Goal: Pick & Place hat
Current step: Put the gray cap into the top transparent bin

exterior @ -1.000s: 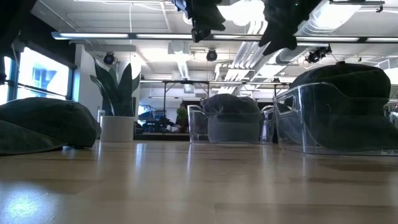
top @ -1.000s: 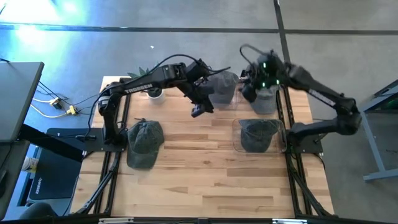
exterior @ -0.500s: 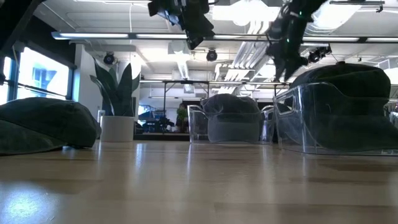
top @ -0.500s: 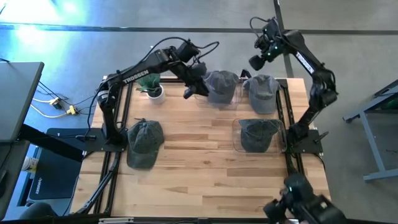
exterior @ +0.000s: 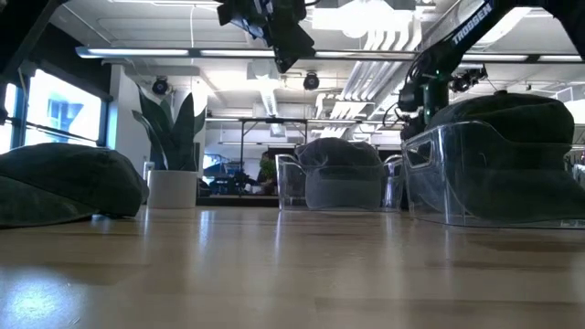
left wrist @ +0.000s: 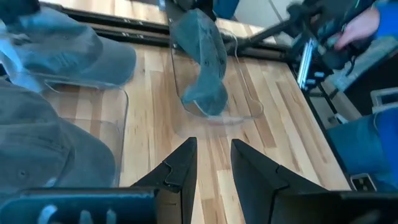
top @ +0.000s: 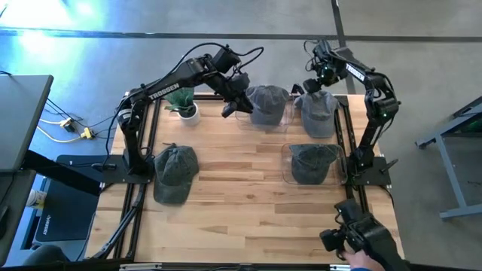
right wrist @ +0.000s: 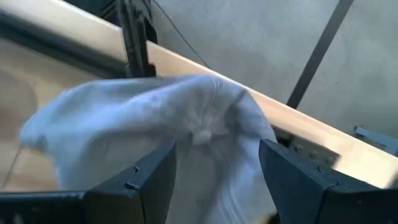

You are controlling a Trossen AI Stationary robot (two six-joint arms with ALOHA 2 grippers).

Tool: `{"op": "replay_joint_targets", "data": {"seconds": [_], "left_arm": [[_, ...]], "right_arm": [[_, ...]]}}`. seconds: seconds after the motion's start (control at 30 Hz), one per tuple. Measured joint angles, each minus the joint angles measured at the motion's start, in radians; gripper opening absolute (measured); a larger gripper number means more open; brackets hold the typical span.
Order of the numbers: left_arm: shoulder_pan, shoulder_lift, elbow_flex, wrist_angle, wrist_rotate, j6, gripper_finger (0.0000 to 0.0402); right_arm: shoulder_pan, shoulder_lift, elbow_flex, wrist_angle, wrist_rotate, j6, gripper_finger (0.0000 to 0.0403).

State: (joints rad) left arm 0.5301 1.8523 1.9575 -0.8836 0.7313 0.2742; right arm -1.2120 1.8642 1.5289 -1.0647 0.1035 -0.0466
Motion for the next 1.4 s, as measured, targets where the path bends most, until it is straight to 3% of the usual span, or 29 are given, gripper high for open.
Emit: {"op": "replay_joint_targets", "data": {"seconds": [0.13, 0.3, 0.5, 0.7, 0.83, 0.9, 1.03, 1.17, 1.27, 1.4], "left_arm": [[0.000, 0.000, 0.000, 0.079, 0.000, -0.034, 0.0094], [0.000, 0.000, 0.000, 0.148, -0.007, -0.054, 0.0094], [0.000, 0.000, 0.000, 0.149, 0.024, -0.081, 0.0094], [0.000, 0.000, 0.000, 0.149, 0.034, -0.104, 0.0094], [0.000, 0.000, 0.000, 0.149, 0.048, -0.113, 0.0094], [0.000, 0.000, 0.000, 0.149, 0.055, -0.126, 0.0094], [-0.002, 0.000, 0.000, 0.140, 0.088, -0.148, 0.0094], [-0.015, 0.000, 0.000, 0.141, 0.100, -0.149, 0.0094], [-0.023, 0.000, 0.000, 0.141, 0.101, -0.144, 0.0094], [-0.036, 0.000, 0.000, 0.151, 0.118, -0.140, 0.0094]], "right_arm": [[-0.006, 0.035, -0.058, 0.025, 0.012, -0.009, 0.0212], [0.026, 0.068, -0.070, 0.026, 0.136, -0.064, 0.0191], [0.044, 0.100, -0.071, -0.035, 0.211, -0.144, 0.0161], [0.063, 0.123, -0.072, -0.078, 0.266, -0.185, 0.0094], [0.062, 0.127, -0.072, -0.091, 0.262, -0.207, 0.0022], [0.062, 0.120, -0.072, -0.099, 0.233, -0.226, 0.0008], [0.060, 0.045, -0.071, -0.109, 0.115, -0.204, 0.0007], [0.060, -0.039, -0.069, -0.101, 0.129, -0.086, 0.0012], [0.052, -0.060, -0.068, -0.098, 0.146, -0.025, 0.0039], [0.039, -0.045, -0.072, -0.103, 0.103, 0.009, 0.0105]]}}
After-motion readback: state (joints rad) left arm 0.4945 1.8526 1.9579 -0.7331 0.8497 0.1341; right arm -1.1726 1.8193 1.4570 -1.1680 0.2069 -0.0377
